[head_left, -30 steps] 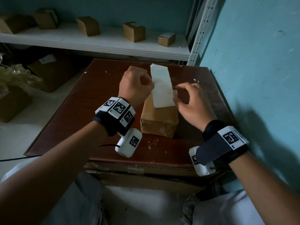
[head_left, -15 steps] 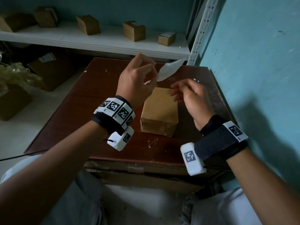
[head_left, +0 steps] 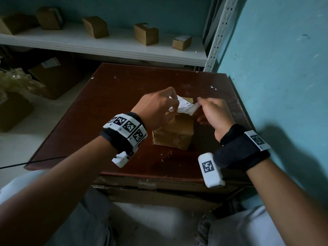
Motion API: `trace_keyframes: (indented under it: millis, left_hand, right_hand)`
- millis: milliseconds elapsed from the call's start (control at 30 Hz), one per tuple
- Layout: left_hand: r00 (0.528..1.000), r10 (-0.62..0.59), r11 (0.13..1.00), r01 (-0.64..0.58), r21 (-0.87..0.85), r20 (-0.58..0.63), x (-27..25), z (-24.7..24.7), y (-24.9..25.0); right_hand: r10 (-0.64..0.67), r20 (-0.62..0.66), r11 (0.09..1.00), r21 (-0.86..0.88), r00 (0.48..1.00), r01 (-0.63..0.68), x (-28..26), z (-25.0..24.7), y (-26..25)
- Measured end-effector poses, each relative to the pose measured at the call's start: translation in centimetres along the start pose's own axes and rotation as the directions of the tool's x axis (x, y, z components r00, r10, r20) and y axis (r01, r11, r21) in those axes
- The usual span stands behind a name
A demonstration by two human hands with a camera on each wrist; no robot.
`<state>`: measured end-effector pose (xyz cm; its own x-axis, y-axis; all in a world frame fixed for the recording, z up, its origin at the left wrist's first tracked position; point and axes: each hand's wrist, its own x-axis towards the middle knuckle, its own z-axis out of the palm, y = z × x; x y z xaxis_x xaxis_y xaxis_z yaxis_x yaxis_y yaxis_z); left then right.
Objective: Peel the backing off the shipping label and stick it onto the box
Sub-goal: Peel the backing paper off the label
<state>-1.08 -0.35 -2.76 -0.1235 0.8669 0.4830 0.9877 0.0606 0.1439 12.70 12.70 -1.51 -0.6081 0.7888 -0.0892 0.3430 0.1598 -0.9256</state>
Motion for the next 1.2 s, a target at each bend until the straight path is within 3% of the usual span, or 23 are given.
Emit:
trace_keyframes:
  millis: [200, 600, 833, 1200]
  left_hand:
    - [0.998, -0.024, 1.000, 0.024, -0.002, 0.060, 0.1, 0.2, 0.0]
    - [0.998, 0.035, 0.997, -0.031, -0.069, 0.060, 0.0, 0.2, 0.6]
    - [0.997, 0.078, 0.991, -0.076, -0.115, 0.020, 0.1, 0.4, 1.4]
    - [0.996, -0.001, 0.983, -0.016, -0.181, -0.090, 0.5, -0.1, 2.1]
  right_hand:
    - [0.004, 0.016, 0.995, -0.104, 1.000, -0.002, 0.4, 0.0, 0.6]
    - [-0.044, 0.047, 0.990, -0.129, 0.998, 0.050, 0.5, 0.1, 0.7]
    - [-0.105, 0.069, 0.988, -0.105, 0.992, 0.112, 0.6, 0.4, 0.9]
    - [-0.177, 0.094, 0.984, 0.013, 0.980, 0.177, -0.2, 0.5, 0.5]
